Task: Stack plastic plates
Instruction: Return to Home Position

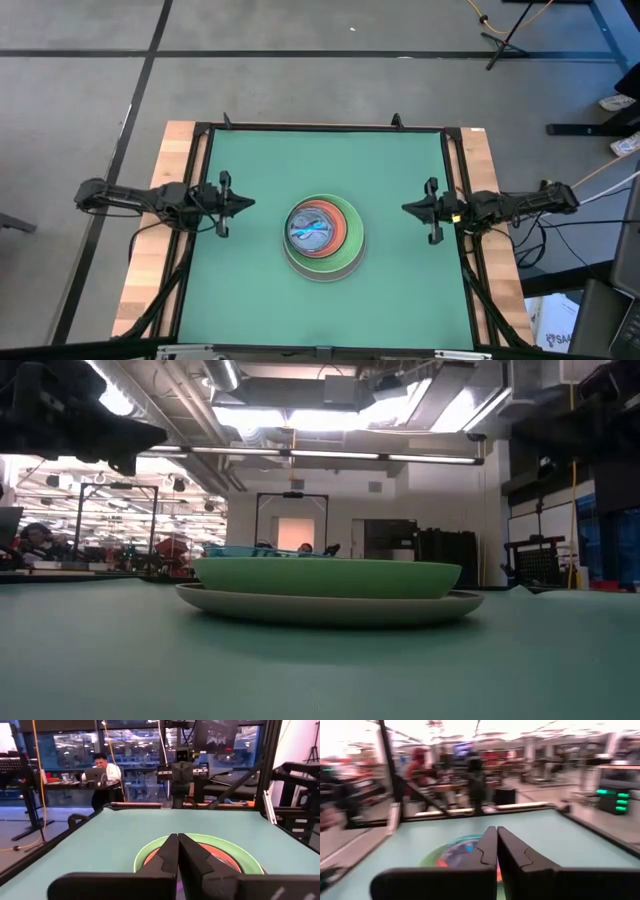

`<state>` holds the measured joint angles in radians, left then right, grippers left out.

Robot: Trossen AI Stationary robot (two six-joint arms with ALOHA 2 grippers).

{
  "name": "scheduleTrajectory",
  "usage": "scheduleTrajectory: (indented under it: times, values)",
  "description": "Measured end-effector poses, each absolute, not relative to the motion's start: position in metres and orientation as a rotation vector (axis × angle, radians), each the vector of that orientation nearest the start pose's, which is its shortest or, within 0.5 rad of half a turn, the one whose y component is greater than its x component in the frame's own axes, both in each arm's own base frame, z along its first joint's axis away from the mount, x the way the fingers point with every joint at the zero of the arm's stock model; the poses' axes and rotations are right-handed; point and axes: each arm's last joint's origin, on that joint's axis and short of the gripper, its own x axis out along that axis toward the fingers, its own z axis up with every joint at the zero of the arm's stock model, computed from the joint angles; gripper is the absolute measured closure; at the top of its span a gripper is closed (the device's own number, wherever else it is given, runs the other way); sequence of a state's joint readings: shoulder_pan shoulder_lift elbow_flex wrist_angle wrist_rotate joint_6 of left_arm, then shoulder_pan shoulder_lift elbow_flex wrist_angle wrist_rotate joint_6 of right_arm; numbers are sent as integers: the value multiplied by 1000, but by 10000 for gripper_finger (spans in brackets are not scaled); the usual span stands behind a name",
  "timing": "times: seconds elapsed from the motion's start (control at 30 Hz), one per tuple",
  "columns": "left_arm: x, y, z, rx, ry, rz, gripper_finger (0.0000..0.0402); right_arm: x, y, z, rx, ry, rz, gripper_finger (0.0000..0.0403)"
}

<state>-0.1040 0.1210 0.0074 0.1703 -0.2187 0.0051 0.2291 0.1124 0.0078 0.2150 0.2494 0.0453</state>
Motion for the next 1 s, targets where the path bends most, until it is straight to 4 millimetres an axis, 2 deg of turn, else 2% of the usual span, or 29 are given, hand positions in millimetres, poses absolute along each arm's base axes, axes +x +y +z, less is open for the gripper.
scheduleTrajectory:
  times: [0.13,0.43,0.63,1.0]
  values:
    - [98,-4,175,-36,-94,119,398,99,14,172,69,-56,-86,398]
    - [96,-3,171,-39,-55,140,397,99,15,167,84,-4,-34,397]
    - [97,-1,171,-34,-53,222,397,99,15,167,82,-4,-40,397]
    - [97,-1,171,-28,-51,221,397,99,15,167,81,-2,-40,397]
